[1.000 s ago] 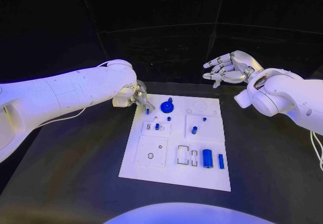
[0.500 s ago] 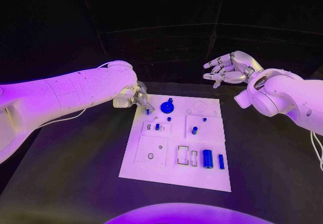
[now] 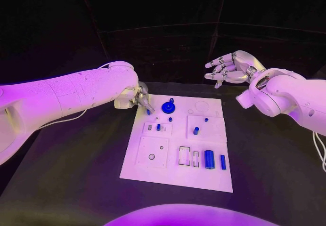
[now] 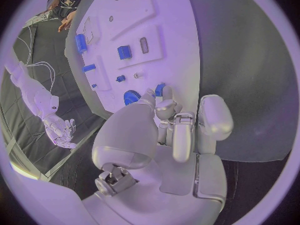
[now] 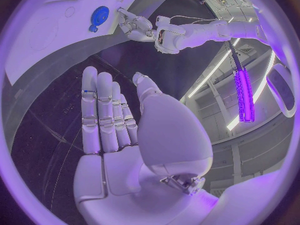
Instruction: Assemble the parts on the task board
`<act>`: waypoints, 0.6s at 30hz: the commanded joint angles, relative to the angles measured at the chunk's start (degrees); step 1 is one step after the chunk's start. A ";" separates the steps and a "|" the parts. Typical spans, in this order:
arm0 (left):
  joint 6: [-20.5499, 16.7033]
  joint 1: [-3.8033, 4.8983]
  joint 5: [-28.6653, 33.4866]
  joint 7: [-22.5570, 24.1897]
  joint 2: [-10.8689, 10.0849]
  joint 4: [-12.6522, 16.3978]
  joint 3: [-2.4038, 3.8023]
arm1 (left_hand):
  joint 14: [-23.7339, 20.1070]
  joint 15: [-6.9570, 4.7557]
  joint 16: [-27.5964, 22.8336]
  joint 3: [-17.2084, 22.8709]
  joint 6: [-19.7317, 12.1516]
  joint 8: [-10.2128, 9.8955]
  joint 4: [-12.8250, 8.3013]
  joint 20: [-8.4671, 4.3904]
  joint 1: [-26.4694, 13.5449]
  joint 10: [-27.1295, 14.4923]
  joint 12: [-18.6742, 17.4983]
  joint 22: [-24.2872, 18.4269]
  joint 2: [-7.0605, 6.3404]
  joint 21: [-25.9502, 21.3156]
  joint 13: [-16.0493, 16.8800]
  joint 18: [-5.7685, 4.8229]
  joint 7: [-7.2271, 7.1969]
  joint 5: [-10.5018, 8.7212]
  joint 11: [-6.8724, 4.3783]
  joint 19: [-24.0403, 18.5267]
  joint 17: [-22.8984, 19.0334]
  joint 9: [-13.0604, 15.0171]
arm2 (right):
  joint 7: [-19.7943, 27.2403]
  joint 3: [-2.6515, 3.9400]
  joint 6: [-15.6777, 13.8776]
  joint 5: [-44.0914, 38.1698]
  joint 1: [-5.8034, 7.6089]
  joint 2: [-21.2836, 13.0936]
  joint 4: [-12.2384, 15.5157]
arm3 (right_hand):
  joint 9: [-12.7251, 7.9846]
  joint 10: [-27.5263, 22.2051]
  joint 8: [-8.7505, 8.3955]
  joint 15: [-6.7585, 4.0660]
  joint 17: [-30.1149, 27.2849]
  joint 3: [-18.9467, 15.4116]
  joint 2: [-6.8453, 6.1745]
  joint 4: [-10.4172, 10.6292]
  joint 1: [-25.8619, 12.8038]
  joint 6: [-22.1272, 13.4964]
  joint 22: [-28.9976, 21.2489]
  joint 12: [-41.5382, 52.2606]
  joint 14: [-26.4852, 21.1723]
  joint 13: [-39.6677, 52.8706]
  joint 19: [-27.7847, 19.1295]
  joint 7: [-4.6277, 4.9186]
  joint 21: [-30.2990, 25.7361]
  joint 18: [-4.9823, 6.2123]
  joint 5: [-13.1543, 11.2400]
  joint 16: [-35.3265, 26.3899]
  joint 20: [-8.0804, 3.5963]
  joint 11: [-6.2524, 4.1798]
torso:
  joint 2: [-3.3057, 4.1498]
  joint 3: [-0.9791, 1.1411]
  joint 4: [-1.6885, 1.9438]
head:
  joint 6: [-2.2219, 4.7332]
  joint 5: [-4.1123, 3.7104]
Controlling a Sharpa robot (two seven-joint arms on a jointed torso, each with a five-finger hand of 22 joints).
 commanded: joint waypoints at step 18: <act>-7.76 -0.02 3.56 3.35 -4.07 5.64 0.03 | 5.96 -0.34 0.36 33.75 -0.87 2.79 -8.56 -0.15 -5.43 0.81 -1.03 0.65 -7.01 -0.02 -0.33 0.20 0.00 -0.07 -0.21 0.12 15.10 0.66 | 0.41 0.05 0.46 -0.07 0.13 0.07 -0.26 | 0.01 -0.39 0.46 -0.15 -0.15 -0.36 -0.01 -0.06 0.24 -0.35 -0.10 0.33 -0.24 -0.23 0.21 -0.06 -0.43 0.24 0.10 -0.04 0.09 -0.02 | -0.10 -0.06 0.12 | -0.27 -0.03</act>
